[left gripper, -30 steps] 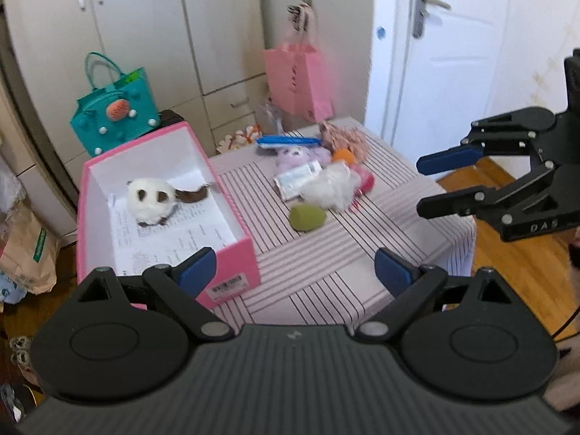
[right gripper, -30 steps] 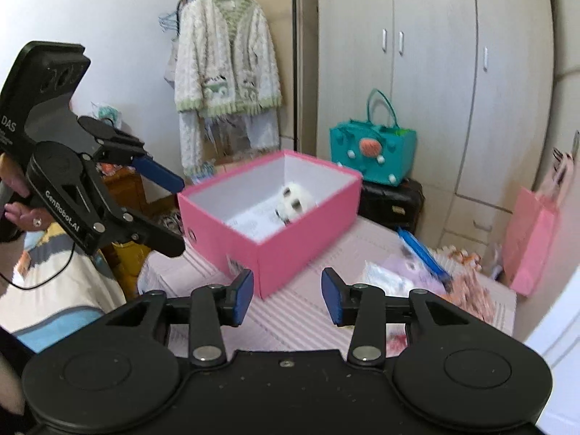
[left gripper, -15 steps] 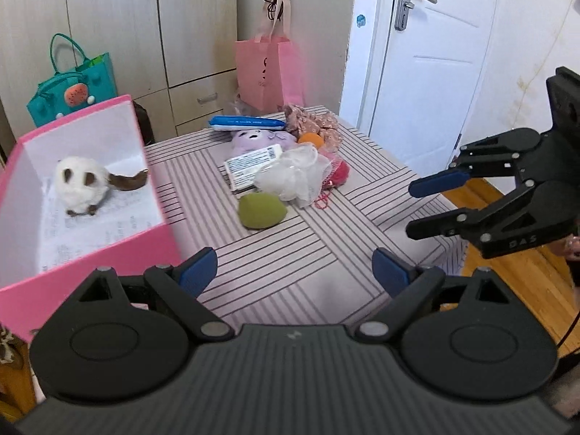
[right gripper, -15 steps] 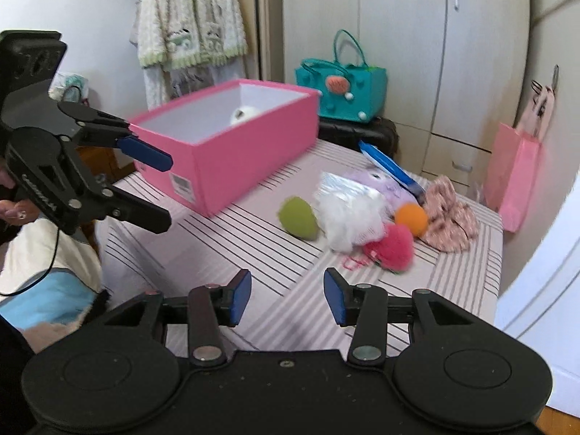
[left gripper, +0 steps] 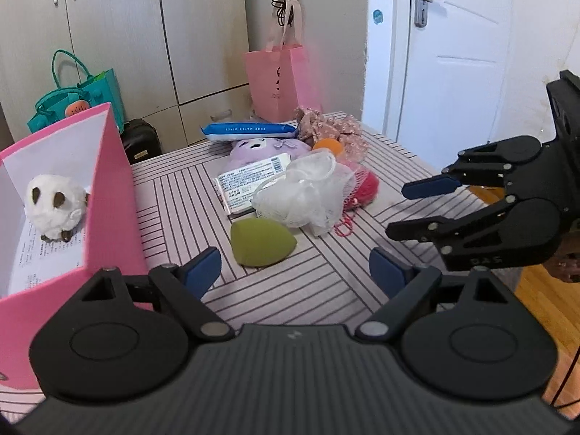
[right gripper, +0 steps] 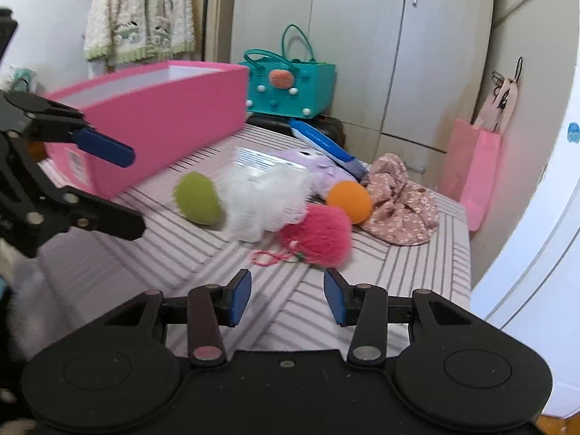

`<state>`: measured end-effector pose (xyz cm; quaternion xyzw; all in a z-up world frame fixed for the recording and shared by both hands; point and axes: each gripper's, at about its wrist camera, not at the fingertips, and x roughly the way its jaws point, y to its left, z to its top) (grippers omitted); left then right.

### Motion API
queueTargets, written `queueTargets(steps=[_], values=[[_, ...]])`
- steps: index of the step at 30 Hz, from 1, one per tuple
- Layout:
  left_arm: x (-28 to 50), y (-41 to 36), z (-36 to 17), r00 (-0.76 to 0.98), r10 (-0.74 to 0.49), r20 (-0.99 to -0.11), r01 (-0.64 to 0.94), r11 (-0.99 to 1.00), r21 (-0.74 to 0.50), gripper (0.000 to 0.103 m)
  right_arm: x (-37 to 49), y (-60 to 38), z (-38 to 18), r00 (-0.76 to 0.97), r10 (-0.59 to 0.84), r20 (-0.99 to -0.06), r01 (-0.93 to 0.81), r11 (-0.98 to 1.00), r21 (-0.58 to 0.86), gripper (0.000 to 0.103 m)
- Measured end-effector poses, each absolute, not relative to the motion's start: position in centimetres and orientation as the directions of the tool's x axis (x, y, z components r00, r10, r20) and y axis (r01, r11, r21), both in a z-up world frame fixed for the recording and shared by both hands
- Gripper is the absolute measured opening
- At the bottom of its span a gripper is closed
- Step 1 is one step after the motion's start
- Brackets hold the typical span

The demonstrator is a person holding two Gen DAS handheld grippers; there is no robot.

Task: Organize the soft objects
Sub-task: 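Move the right tool toward the pink pompom ball while the left tool approaches the green sponge, then close the right tool on the pink pompom while the left tool closes on the green sponge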

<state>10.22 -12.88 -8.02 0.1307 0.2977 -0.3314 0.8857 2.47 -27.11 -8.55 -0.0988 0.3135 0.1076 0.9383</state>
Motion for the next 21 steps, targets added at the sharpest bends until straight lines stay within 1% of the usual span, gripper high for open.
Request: queueTargets(steps=[3, 6, 7, 8, 9, 13, 16, 19, 20, 21], values=[[10.6, -13.7, -9.0, 0.642, -0.488, -0.592, 0.647, 0.759, 0.076, 0.089, 3.7, -27.0, -9.8, 0.789, 0.088, -0.608, -0.25, 0.95, -0.186, 0.05], [11.1, -14.5, -9.9, 0.68, -0.455, -0.575, 0.618, 0.777, 0.116, 0.089, 4.5, -26.9, -10.2, 0.8, 0.069, -0.596, -0.244, 0.945, -0.219, 0.05], [11.3, -14.7, -10.2, 0.685, -0.445, -0.576, 0.612, 0.781, 0.125, 0.089, 4.8, -26.9, -10.3, 0.802, 0.069, -0.594, -0.244, 0.944, -0.221, 0.055], [11.6, -15.0, -10.5, 0.686, -0.438, -0.581, 0.609, 0.782, 0.13, 0.089, 5.1, -27.0, -10.3, 0.802, 0.071, -0.593, -0.244, 0.945, -0.218, 0.059], [11.8, -15.1, -10.8, 0.683, -0.434, -0.587, 0.608, 0.784, 0.128, 0.089, 5.4, -27.0, -10.2, 0.803, 0.072, -0.591, -0.242, 0.947, -0.213, 0.067], [13.1, -15.7, -11.5, 0.666, -0.418, -0.617, 0.596, 0.796, 0.103, 0.089, 6.6, -27.1, -10.1, 0.795, 0.079, -0.602, -0.248, 0.947, -0.203, 0.067], [13.6, -15.9, -11.7, 0.689, -0.392, -0.61, 0.575, 0.807, 0.131, 0.089, 7.8, -27.4, -10.1, 0.788, 0.092, -0.608, -0.24, 0.957, -0.166, 0.068], [14.3, -15.7, -11.7, 0.714, -0.367, -0.596, 0.535, 0.835, 0.128, 0.089, 8.6, -27.8, -10.3, 0.784, 0.104, -0.612, -0.224, 0.967, -0.121, 0.072], [14.4, -15.6, -11.7, 0.721, -0.361, -0.592, 0.523, 0.843, 0.123, 0.088, 8.9, -27.9, -10.3, 0.781, 0.112, -0.615, -0.222, 0.969, -0.105, 0.072], [14.5, -15.5, -11.7, 0.719, -0.362, -0.593, 0.523, 0.844, 0.119, 0.085, 9.1, -28.1, -10.3, 0.774, 0.122, -0.621, -0.222, 0.971, -0.087, 0.072]])
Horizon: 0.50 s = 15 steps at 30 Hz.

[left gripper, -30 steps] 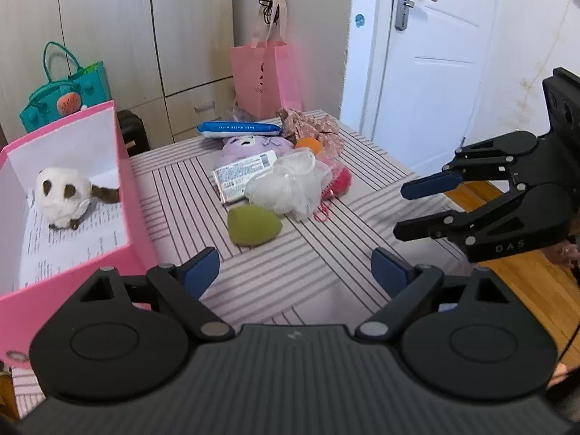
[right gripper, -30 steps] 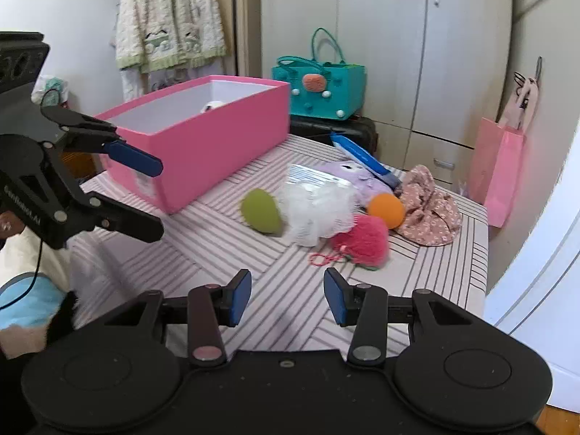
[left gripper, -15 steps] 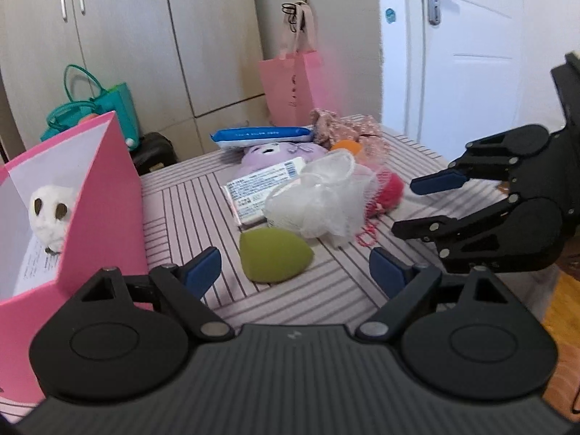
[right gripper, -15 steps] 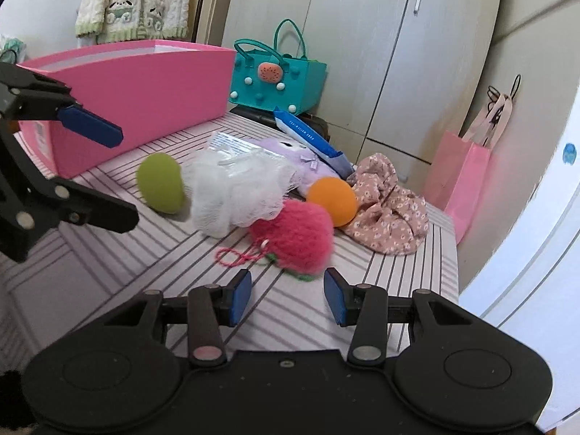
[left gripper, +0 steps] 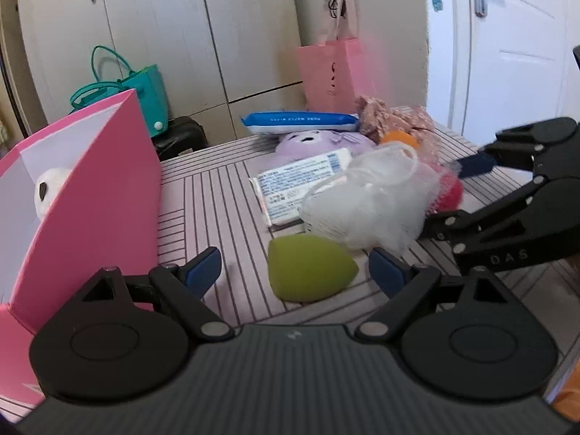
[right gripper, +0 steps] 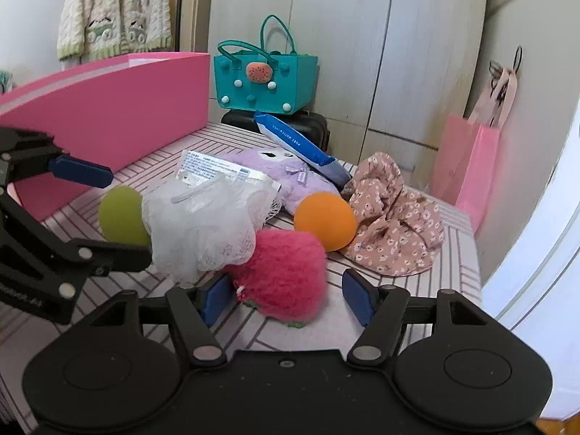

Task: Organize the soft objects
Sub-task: 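Close the right tool on the pink pompom while the left tool closes on the green sponge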

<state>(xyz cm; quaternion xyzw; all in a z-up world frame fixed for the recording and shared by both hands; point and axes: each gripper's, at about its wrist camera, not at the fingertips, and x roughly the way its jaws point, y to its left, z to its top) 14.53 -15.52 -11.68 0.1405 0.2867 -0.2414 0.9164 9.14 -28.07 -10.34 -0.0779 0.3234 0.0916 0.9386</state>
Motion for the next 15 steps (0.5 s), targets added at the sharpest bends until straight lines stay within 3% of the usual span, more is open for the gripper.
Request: queueTargets(steps=[4, 7, 12, 15], values=[[15.3, -15.5, -12.1, 0.681, -0.386, -0.622, 0.53, 0.846, 0.056, 0.065, 9.7, -28.1, -10.3, 0.758, 0.145, -0.636, -0.235, 0.97, -0.059, 0.07], [15.4, -15.5, -12.6, 0.663, -0.398, -0.634, 0.528, 0.849, 0.018, 0.062, 9.6, -28.0, -10.4, 0.758, 0.163, -0.632, -0.245, 0.969, -0.044, 0.059], [15.1, -15.6, -12.8, 0.69, -0.379, -0.616, 0.504, 0.863, 0.034, 0.061, 9.2, -28.2, -10.6, 0.76, 0.186, -0.623, -0.224, 0.974, 0.017, 0.05], [14.9, -15.7, -12.8, 0.686, -0.392, -0.613, 0.514, 0.857, 0.028, 0.052, 8.9, -28.3, -10.6, 0.767, 0.182, -0.616, -0.205, 0.978, 0.033, 0.048]])
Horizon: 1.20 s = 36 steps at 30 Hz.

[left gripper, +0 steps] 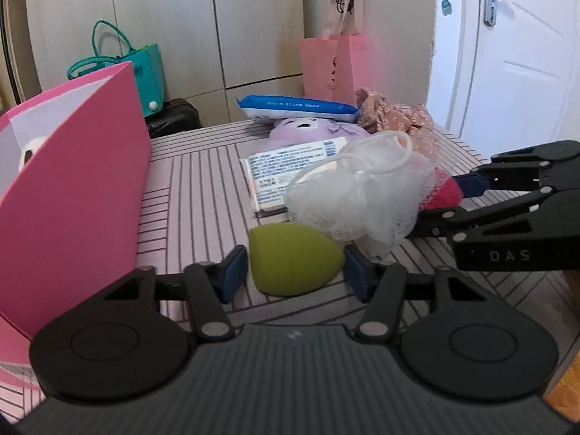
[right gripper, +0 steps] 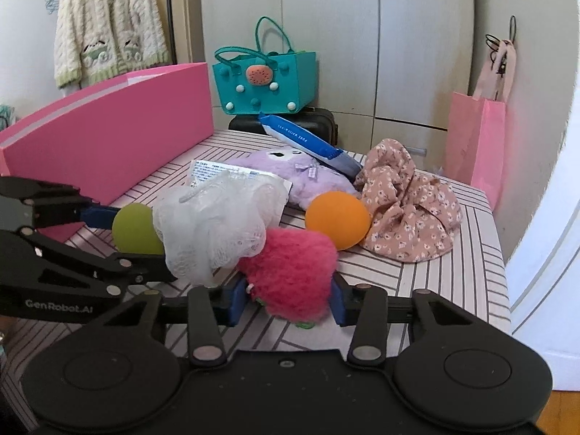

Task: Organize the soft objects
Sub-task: 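Close the right tool on the pink pompom while the left tool closes on the green sponge, then carry the pompom in the right tool and the sponge in the left tool over the box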

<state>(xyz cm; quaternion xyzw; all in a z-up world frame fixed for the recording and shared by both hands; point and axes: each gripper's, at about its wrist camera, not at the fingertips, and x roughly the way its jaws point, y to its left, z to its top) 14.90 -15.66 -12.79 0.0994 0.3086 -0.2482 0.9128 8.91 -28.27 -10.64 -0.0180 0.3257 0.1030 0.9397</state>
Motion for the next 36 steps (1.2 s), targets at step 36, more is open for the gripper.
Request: queueTargets(steps=[36], values=[[10.3, -11.0, -10.8, 0.579, -0.506, -0.64, 0.523, 0.832, -0.185, 0.049, 1.5, -28.5, -8.4, 0.702, 0.121, -0.702, -0.107, 0.992, 0.064, 0.047]])
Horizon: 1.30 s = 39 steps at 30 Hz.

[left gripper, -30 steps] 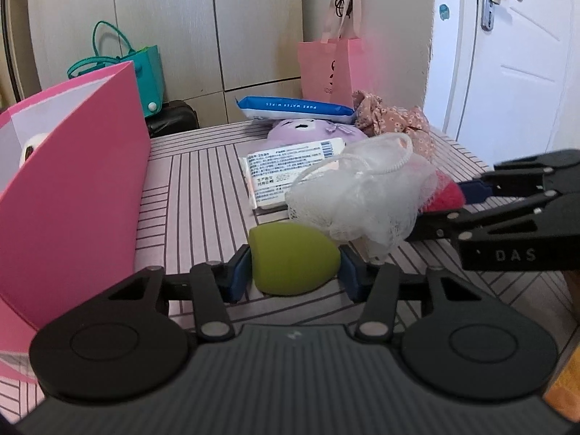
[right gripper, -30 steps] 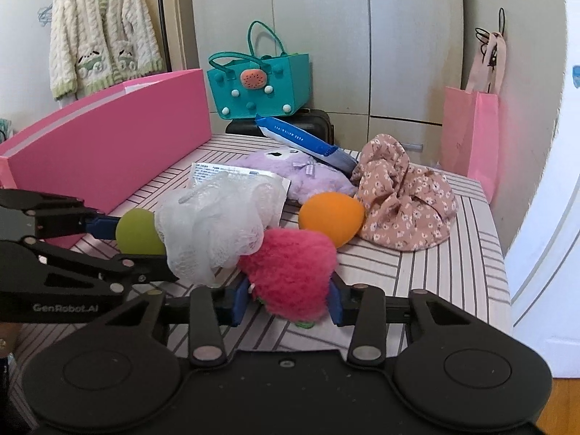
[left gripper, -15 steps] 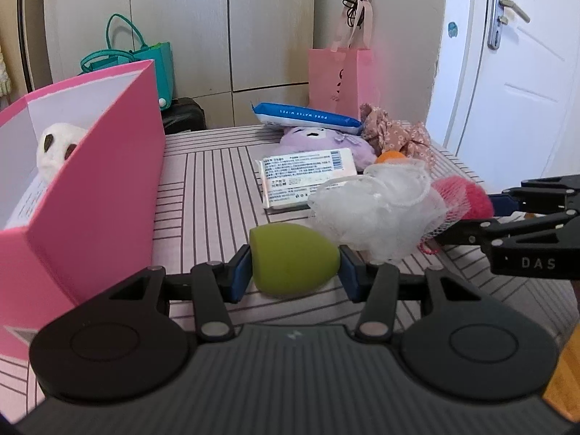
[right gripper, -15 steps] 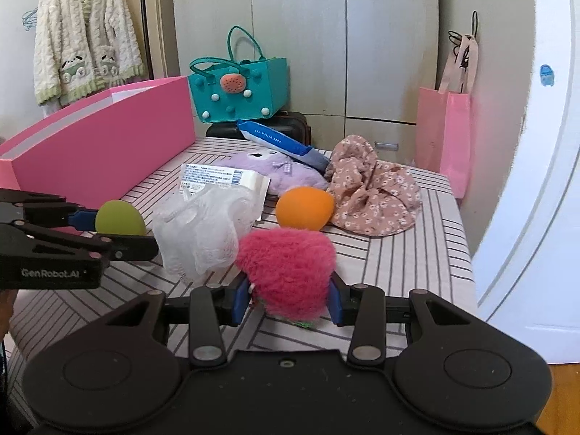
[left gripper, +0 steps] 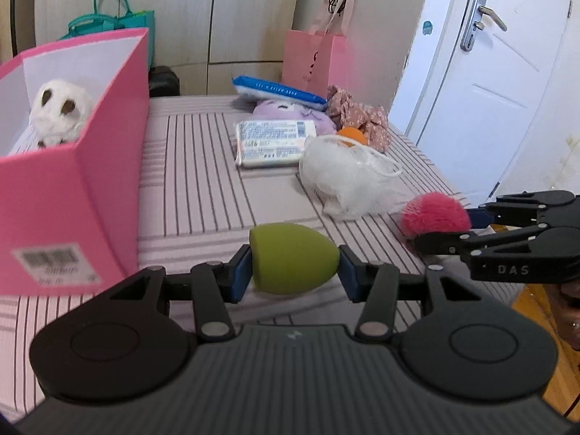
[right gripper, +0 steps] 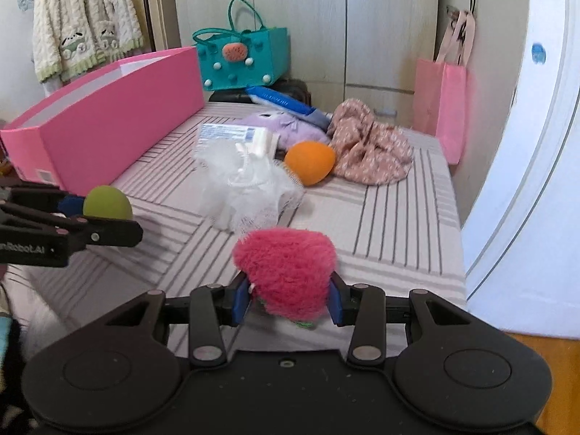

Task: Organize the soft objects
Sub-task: 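Carry the pompom in the right tool and the sponge in the left tool over the box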

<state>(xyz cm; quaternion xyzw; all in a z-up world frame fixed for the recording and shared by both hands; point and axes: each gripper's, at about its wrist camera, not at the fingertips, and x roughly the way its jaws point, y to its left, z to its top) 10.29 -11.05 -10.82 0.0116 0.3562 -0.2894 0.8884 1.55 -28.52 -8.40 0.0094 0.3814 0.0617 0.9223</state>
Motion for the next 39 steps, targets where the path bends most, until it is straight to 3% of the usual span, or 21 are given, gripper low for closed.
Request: queueTargets(steps=[10, 16, 21, 39], values=[[9.1, -8.8, -10.4, 0.511, -0.529, -0.678, 0.53, 0.815, -0.236, 0.049, -0.1, -26.5, -6.9, 0.65, 0.276, -0.708, -0.19, 0.961, 0.2, 0.047], [8.6, -7.4, -9.9, 0.507, -0.504, -0.7, 0.53, 0.822, -0.208, 0.049, -0.5, -24.5, -5.7, 0.612, 0.336, -0.716, -0.259, 0.94, 0.221, 0.047], [8.6, -5.9, -9.1, 0.443, -0.54, -0.716, 0.546, 0.796, -0.262, 0.049, -0.5, -23.2, -4.1, 0.569, 0.396, -0.721, -0.316, 0.914, 0.253, 0.047], [8.0, 0.1, -3.2, 0.398, -0.551, -0.734, 0.542, 0.786, -0.296, 0.049, 0.8, -17.4, -0.8, 0.439, 0.593, -0.675, -0.503, 0.785, 0.362, 0.047]])
